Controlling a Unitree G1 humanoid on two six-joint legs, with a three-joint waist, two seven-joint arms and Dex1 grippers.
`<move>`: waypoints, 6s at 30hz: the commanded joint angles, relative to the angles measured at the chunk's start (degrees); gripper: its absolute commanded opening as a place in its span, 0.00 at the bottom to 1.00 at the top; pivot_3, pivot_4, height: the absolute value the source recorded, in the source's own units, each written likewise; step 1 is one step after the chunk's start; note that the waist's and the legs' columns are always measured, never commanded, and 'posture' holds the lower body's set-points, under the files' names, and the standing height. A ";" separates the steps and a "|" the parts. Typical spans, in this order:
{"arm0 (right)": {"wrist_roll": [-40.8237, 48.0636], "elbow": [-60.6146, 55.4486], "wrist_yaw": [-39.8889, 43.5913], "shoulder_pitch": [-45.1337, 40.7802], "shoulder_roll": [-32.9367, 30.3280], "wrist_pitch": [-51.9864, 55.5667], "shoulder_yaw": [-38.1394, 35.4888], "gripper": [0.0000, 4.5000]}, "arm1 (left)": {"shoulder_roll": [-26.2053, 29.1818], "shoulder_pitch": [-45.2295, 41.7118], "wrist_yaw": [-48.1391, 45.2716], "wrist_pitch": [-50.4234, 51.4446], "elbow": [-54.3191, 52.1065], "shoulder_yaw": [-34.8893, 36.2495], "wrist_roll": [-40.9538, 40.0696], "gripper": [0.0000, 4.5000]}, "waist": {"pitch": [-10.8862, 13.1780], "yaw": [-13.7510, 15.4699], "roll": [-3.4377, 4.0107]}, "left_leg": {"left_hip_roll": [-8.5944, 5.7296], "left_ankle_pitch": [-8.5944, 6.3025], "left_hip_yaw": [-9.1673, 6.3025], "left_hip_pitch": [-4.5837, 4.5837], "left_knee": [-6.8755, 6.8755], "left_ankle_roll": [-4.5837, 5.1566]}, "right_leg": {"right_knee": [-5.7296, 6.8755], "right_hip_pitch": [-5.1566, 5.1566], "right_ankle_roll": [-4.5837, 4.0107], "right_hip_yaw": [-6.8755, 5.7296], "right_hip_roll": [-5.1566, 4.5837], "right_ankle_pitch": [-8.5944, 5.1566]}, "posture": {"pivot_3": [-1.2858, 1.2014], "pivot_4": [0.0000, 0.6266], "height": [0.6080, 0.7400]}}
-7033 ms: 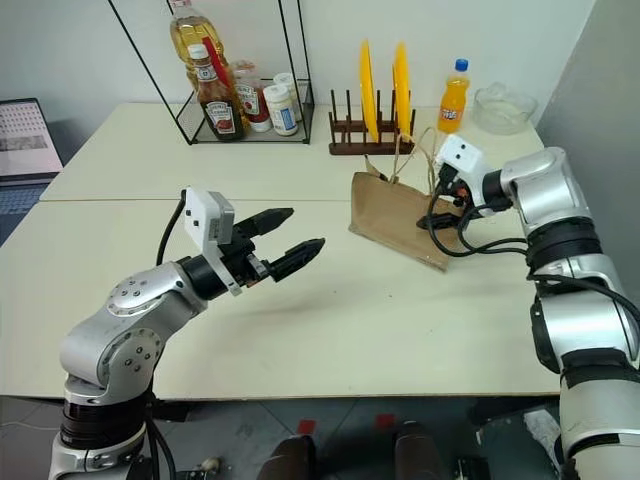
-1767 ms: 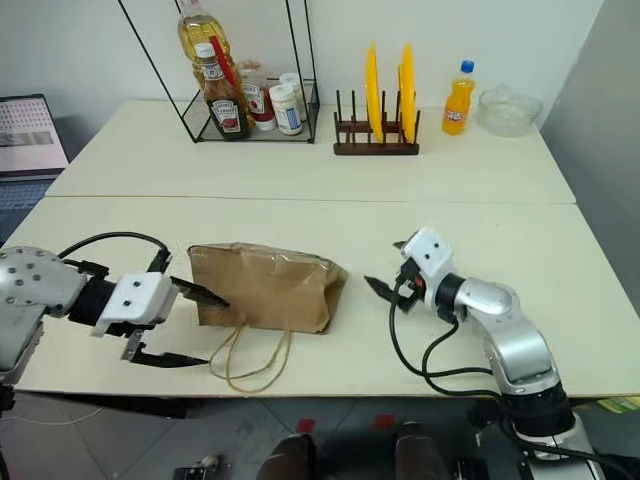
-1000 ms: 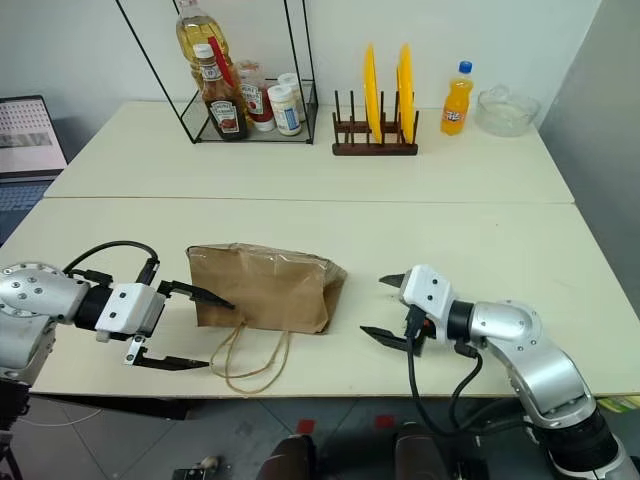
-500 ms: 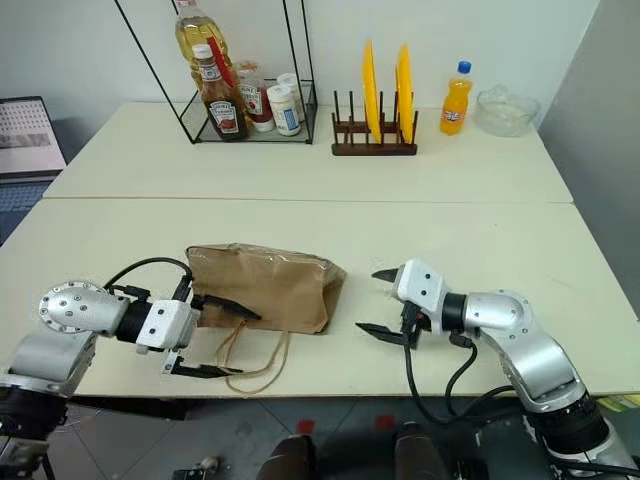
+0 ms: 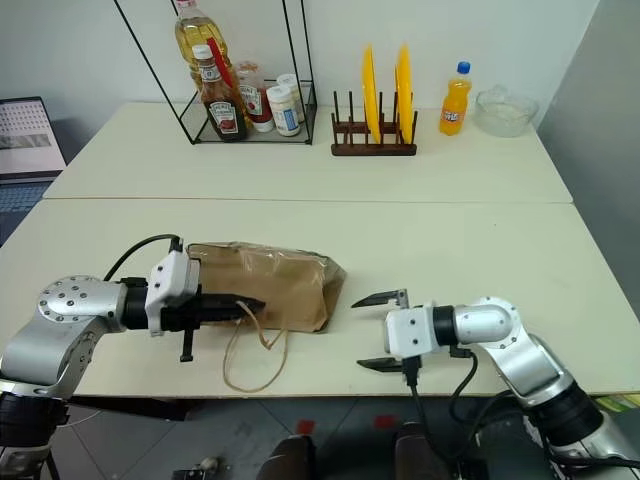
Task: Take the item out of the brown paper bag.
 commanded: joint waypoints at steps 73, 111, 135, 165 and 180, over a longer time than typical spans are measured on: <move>-39.24 59.92 -36.87 -24.76 24.67 -47.42 23.04 0.00 | -9.81 -31.46 25.00 29.64 8.43 9.43 -11.70 0.00 | -0.25 -0.34 -0.40 | -0.01 0.16 -0.05 0.98 -0.25 -0.29 | -0.23 0.89 -0.03 0.00 0.00 0.01 | 0.52 0.24 1.00; 45.51 -8.70 -15.19 -16.01 9.17 49.59 -6.26 0.53 | -9.89 -30.70 20.35 27.65 10.77 8.24 -8.97 0.00 | -0.18 -0.05 -0.39 | -0.01 0.05 -0.07 0.78 -0.23 -0.10 | -0.14 0.72 -0.01 0.02 0.00 -0.01 | 0.52 0.24 1.00; 26.40 15.26 -16.91 -21.13 37.08 38.67 1.35 0.02 | -9.65 -28.32 22.57 31.51 4.23 9.64 -10.57 0.00 | -0.16 -0.20 -0.35 | -0.01 0.15 -0.09 0.31 -0.22 -0.27 | -0.04 0.18 -0.01 -0.03 0.02 -0.01 | 0.52 0.24 1.00; -18.56 23.55 -24.77 -26.57 27.29 28.55 11.97 0.99 | -12.49 -30.74 22.07 28.61 7.57 7.76 -9.03 0.00 | -0.16 -0.21 -0.36 | -0.01 0.17 -0.09 0.12 -0.18 -0.31 | -0.02 0.02 -0.02 -0.03 0.01 0.00 | 0.52 0.24 1.00; -21.56 45.03 -27.13 -35.89 30.90 19.68 11.04 0.86 | -12.96 -30.24 22.72 28.57 6.76 8.16 -9.00 0.00 | -0.16 -0.34 -0.36 | -0.01 0.18 -0.10 0.13 -0.17 -0.32 | -0.01 0.02 -0.02 -0.03 0.02 0.01 | 0.52 0.24 1.00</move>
